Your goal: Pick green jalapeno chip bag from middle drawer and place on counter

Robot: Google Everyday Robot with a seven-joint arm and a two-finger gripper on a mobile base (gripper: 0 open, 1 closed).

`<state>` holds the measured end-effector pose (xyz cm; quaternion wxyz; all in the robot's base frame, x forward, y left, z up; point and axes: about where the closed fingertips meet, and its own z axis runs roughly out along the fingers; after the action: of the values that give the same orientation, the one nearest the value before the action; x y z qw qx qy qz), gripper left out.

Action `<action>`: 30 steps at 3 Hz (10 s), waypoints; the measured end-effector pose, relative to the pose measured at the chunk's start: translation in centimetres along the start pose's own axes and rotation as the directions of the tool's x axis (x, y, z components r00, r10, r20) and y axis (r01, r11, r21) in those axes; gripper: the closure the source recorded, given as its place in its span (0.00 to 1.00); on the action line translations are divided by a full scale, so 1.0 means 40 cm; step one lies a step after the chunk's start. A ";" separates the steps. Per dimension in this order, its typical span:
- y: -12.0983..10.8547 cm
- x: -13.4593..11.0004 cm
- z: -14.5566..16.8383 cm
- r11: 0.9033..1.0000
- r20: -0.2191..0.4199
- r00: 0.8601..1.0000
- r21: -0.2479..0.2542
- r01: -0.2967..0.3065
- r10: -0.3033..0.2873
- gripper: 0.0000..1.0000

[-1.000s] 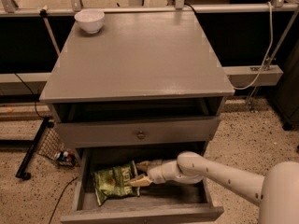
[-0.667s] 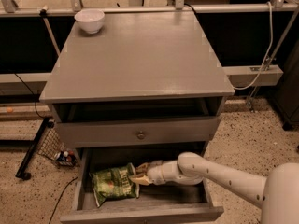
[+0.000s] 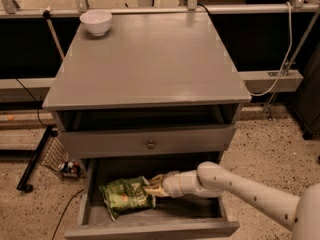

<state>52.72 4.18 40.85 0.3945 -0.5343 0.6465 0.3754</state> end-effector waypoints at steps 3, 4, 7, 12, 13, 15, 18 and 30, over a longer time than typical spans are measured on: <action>-0.039 -0.095 -0.195 0.989 0.075 0.988 0.067 0.133 -0.138 1.00; -0.053 -0.143 -0.249 0.980 0.093 0.977 0.078 0.185 -0.192 1.00; -0.047 -0.239 -0.309 0.951 0.048 0.952 0.082 0.297 -0.301 1.00; -0.047 -0.505 -0.533 0.803 -0.161 0.826 0.195 0.563 -0.540 1.00; -0.031 -0.544 -0.572 0.784 -0.180 0.813 0.215 0.582 -0.554 1.00; -0.003 -0.697 -0.658 0.683 -0.281 0.709 0.200 0.702 -0.647 1.00; -0.022 -0.827 -0.712 0.584 -0.362 0.601 0.170 0.794 -0.712 1.00; -0.374 -1.233 -0.628 0.372 -0.420 0.331 -0.016 0.928 -0.845 0.06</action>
Offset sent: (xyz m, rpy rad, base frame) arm 0.0108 -0.0639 0.0577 0.0423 -0.1521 -0.0242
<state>70.55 -1.32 95.05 0.4679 -0.8099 0.3437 -0.0844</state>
